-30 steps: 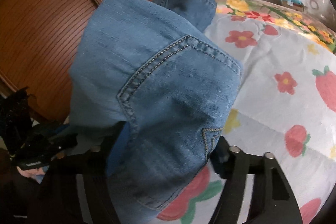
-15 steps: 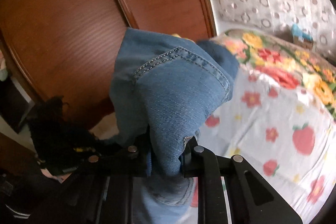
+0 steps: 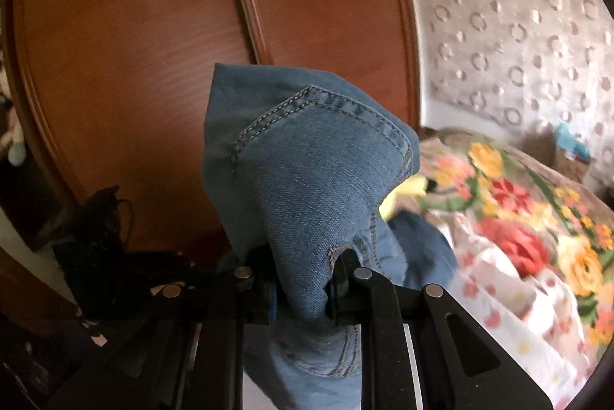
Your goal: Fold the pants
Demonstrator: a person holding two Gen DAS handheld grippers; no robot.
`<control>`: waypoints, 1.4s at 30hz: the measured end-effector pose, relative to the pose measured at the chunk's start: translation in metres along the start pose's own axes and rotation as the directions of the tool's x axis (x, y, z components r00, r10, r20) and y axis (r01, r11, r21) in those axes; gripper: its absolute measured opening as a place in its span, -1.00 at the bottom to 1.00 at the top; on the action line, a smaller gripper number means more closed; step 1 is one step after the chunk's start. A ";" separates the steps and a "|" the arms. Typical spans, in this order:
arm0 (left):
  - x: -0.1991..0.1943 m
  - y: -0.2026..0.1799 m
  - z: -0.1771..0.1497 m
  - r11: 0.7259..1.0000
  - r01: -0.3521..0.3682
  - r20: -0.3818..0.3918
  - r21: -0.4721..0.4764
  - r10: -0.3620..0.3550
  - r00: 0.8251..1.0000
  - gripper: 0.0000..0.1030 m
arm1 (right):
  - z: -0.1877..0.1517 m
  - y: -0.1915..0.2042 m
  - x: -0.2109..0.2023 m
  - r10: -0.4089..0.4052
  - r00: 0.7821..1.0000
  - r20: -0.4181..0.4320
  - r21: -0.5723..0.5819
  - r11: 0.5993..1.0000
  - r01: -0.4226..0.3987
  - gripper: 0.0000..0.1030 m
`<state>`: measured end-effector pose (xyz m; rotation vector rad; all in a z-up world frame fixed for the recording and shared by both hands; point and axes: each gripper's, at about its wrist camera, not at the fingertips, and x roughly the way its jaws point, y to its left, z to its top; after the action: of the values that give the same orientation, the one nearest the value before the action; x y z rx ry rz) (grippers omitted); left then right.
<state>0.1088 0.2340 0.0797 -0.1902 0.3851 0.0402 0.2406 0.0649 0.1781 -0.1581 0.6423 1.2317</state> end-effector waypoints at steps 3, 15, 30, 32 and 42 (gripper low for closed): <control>0.006 0.015 0.014 0.999 -0.042 0.019 0.005 0.042 0.999 -0.91 | 0.018 -0.015 0.019 0.074 0.996 0.052 0.060 0.995 -0.077 -0.69; 0.143 0.032 -0.057 1.000 -0.004 -0.285 -0.021 -0.002 0.959 -0.91 | -0.076 -0.182 0.163 -0.230 0.935 -0.269 0.223 0.930 0.293 0.25; 0.125 0.022 -0.080 0.998 -0.053 -0.306 -0.037 0.039 0.951 -0.91 | -0.063 -0.189 0.167 -0.331 0.924 -0.190 0.110 0.928 0.355 -0.37; 0.117 0.017 -0.074 0.998 -0.059 -0.293 -0.026 0.049 0.955 -0.91 | -0.067 -0.191 0.161 -0.331 0.926 -0.181 0.151 0.921 0.359 -0.37; 0.067 -0.019 -0.051 0.999 -0.035 -0.202 0.012 0.037 0.979 -0.82 | -0.064 -0.116 0.050 -0.369 0.929 -0.040 0.119 0.921 0.371 -0.35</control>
<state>0.1540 0.2061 0.0117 -0.1794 0.5919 0.0552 0.3314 0.0369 0.0731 -0.1763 0.6669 0.8235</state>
